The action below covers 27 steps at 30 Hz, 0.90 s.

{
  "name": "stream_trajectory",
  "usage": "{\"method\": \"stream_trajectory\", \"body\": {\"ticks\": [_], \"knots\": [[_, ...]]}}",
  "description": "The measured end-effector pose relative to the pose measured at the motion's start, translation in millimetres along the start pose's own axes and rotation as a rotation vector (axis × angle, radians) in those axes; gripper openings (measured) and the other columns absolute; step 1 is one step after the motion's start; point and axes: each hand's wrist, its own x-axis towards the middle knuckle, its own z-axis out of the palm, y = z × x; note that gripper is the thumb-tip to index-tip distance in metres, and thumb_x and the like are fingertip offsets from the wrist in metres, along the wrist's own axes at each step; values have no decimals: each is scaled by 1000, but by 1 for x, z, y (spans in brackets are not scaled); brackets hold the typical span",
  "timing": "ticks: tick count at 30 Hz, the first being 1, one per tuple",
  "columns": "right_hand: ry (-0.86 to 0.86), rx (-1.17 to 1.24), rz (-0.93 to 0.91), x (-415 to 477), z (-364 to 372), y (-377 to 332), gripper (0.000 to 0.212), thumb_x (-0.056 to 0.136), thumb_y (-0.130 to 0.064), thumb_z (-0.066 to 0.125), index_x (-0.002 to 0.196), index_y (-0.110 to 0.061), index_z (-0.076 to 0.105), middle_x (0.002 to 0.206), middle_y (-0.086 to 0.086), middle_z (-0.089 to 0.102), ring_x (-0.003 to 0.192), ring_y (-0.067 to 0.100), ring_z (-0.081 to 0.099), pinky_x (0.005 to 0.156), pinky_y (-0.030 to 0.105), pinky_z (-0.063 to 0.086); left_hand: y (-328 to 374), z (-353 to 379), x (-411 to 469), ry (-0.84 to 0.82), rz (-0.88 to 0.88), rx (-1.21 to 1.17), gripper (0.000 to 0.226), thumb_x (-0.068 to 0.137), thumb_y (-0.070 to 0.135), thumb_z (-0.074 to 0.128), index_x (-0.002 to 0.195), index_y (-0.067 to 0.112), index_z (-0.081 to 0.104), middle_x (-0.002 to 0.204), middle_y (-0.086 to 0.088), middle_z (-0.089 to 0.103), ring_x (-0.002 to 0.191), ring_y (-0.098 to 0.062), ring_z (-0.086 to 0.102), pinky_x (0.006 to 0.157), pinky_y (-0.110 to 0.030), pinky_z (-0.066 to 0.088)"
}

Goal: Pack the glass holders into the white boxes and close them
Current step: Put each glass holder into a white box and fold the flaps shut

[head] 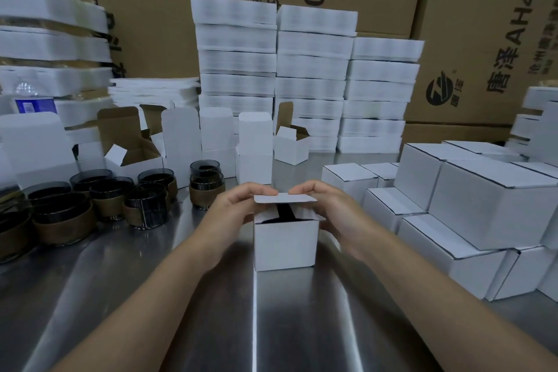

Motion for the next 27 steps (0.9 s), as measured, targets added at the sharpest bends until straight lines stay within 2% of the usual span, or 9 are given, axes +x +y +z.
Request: {"method": "stream_trajectory", "body": {"ticks": [4, 6, 9, 12, 15, 17, 19, 23, 27], "knots": [[57, -50, 6, 1, -1, -1, 33, 75, -17, 44, 67, -29, 74, 80, -11, 71, 80, 11, 59, 73, 26, 42, 2, -2, -1, -21, -72, -83, 39, 72, 13, 36, 70, 15, 75, 92, 0, 75, 87, -10, 66, 65, -11, 48], [33, -104, -11, 0, 1, -3, 22, 75, -30, 52, 68, -31, 73, 75, -16, 69, 78, 8, 59, 73, 23, 41, 1, -2, -4, -27, -64, -66, 36, 66, 23, 40, 74, 14, 74, 96, 1, 74, 85, -6, 65, 67, -11, 48], [-26, -216, -71, -2, -2, -2, 12, 83, -25, 64, 75, -31, 69, 75, -18, 65, 73, -2, 58, 70, 15, 40, 1, -1, -5, -30, -10, 26, 26, 64, 19, 49, 68, 23, 75, 87, 12, 72, 80, 0, 62, 67, -9, 46], [-39, -413, -106, -8, -10, -10, 5, 82, -34, 68, 86, -36, 70, 95, -19, 63, 82, -10, 55, 73, 10, 37, 5, -3, -6, -32, 27, 87, 24, 72, 9, 61, 70, 27, 78, 104, 13, 71, 98, 3, 61, 83, -15, 45], [-60, -701, -206, -15, -16, -21, 28, 79, -48, 68, 106, -39, 69, 127, -29, 47, 107, -13, 44, 85, 8, 28, 5, -10, -6, -41, 60, 206, 31, 81, 3, 68, 78, 31, 79, 119, 16, 64, 113, 4, 55, 97, -23, 40], [-121, -798, -214, -21, -16, -26, 53, 71, -60, 69, 120, -40, 62, 134, -31, 42, 115, -10, 39, 91, 16, 28, 6, -10, -8, -85, 38, 230, 18, 71, 23, 77, 84, 35, 76, 114, 21, 64, 108, 5, 58, 92, -19, 44], [-156, -806, -181, -24, -17, -29, 68, 63, -66, 71, 125, -42, 57, 135, -33, 42, 118, -8, 39, 90, 16, 30, 4, -10, -9, -165, -16, 223, 35, 56, 41, 80, 90, 38, 70, 107, 15, 67, 102, -3, 62, 81, -17, 50], [-157, -790, -176, -22, -19, -28, 74, 60, -62, 77, 127, -42, 55, 132, -34, 45, 115, -9, 41, 86, 9, 32, 2, -10, -8, -247, -102, 238, 56, 47, 48, 81, 98, 40, 58, 116, -1, 57, 107, -19, 56, 78, -22, 49], [-130, -852, -222, -20, -15, -23, 75, 58, -60, 79, 126, -42, 54, 124, -32, 47, 110, -8, 43, 81, 6, 32, 3, -11, -8, -296, -107, 277, 57, 46, 44, 83, 96, 47, 55, 119, -2, 52, 110, -21, 54, 82, -26, 52]]}}
